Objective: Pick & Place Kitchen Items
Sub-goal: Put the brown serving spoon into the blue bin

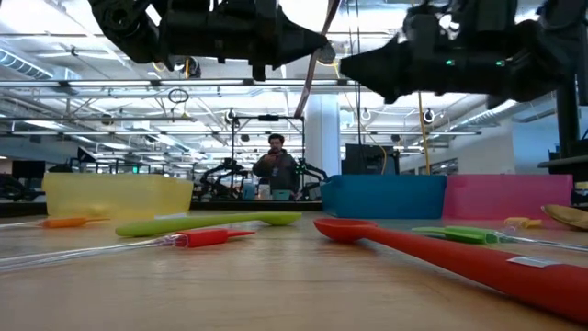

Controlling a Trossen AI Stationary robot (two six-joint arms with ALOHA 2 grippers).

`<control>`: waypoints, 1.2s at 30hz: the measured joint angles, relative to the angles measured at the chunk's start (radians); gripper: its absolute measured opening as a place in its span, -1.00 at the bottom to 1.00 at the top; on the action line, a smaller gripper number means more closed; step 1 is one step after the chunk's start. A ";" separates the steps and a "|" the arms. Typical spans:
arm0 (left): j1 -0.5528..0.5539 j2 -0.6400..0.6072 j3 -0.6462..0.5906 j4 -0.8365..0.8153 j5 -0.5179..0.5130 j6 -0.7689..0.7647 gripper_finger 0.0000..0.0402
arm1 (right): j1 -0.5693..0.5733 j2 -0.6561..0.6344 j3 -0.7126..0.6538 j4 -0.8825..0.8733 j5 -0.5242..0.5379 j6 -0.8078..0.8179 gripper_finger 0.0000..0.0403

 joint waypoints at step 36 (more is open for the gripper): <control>-0.025 0.000 0.000 -0.086 -0.046 0.019 -0.69 | -0.015 0.219 0.209 -0.062 -0.126 0.023 -0.81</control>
